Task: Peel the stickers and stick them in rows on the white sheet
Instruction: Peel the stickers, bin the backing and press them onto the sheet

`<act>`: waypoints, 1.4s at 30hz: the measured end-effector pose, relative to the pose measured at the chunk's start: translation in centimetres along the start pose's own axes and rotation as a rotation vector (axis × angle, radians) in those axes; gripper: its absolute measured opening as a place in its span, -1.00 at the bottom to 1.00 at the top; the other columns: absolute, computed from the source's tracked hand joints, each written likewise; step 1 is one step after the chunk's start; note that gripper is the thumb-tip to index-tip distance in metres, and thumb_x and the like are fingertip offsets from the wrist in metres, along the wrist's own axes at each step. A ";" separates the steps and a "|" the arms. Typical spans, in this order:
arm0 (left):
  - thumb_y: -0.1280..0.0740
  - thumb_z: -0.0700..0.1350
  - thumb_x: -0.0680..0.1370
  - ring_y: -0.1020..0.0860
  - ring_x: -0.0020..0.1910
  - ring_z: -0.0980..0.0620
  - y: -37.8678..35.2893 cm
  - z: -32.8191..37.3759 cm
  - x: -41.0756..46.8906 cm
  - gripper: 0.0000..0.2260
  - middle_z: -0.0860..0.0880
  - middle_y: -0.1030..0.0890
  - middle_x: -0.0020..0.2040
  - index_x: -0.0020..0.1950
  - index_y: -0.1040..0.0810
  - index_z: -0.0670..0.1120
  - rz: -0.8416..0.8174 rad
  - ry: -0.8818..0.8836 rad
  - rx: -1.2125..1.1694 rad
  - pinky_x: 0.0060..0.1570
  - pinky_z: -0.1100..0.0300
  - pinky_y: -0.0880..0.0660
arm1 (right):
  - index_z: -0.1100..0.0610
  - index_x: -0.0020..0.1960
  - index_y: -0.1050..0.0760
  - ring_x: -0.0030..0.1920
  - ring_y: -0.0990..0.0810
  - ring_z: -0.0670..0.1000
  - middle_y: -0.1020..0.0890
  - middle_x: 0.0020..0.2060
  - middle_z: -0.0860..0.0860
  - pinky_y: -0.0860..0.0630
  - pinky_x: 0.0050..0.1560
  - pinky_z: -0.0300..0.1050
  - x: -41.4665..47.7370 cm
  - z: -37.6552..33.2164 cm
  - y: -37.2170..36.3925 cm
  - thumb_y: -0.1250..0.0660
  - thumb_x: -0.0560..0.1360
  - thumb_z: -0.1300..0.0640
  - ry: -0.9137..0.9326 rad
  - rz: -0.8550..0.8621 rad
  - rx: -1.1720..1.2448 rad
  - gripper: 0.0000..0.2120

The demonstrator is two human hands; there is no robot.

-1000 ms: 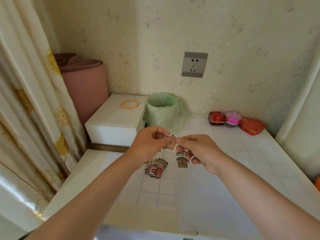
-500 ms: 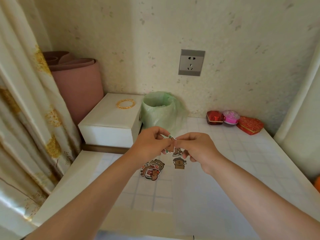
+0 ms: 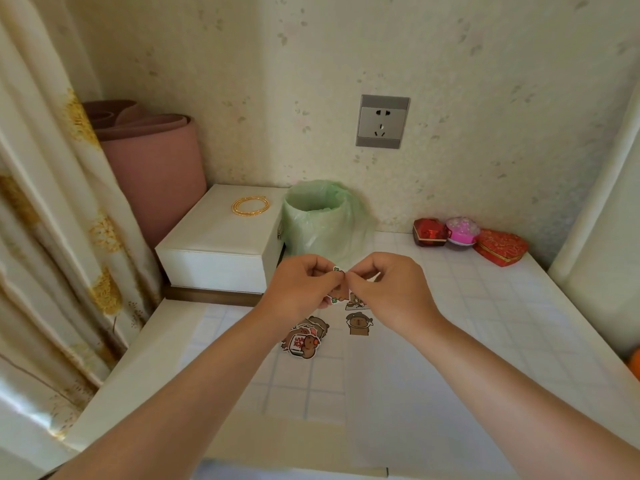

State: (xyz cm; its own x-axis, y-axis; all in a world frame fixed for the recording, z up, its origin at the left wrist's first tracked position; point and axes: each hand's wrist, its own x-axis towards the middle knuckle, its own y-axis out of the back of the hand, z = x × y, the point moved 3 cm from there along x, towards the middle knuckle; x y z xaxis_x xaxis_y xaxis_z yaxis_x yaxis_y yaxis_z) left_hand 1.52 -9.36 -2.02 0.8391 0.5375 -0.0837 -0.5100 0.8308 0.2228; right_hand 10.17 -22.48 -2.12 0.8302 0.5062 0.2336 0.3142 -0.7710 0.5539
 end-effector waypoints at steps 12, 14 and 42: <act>-0.43 -0.17 0.54 -0.63 -0.27 0.13 0.4 0.4 0.2 -0.93 -0.08 -0.67 -0.21 -0.01 -0.66 -0.13 -0.062 -0.039 -0.099 -0.27 0.30 -0.57 | 0.16 -0.09 -0.69 -0.44 -0.50 -0.06 -0.69 -0.27 -0.01 -0.30 -0.45 -0.23 0.1 -0.2 0.9 -0.45 0.50 0.14 -0.305 -0.277 0.429 -0.91; -0.44 -0.17 0.53 -0.64 -0.26 0.12 0.3 0.3 0.2 -0.90 -0.09 -0.68 -0.20 0.02 -0.66 -0.15 -0.061 -0.039 -0.088 -0.27 0.30 -0.57 | 0.18 -0.14 -0.67 -0.48 -0.49 -0.07 -0.65 -0.38 -0.03 -0.35 -0.48 -0.28 0.2 -0.4 0.8 -0.41 0.52 0.18 -0.237 -0.225 0.348 -0.89; -0.42 -0.21 0.53 -0.55 -0.30 0.07 -0.2 1.0 -0.3 -0.94 -0.10 -0.64 -0.27 -0.02 -0.66 -0.18 -0.015 -0.080 -0.054 -0.31 0.36 -0.54 | -0.03 -0.26 -0.59 -0.50 -0.47 -0.14 -0.54 -0.50 -0.18 -0.45 -0.35 -0.17 0.1 -0.5 0.7 -0.30 0.57 0.15 0.058 -0.165 0.040 -0.75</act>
State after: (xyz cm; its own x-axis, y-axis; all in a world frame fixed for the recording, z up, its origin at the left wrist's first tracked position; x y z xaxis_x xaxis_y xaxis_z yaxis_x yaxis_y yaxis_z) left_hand 1.58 -9.79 -1.10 0.8580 0.5135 -0.0087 -0.5049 0.8465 0.1688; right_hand 10.26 -22.75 -1.37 0.7380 0.6480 0.1886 0.4634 -0.6897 0.5564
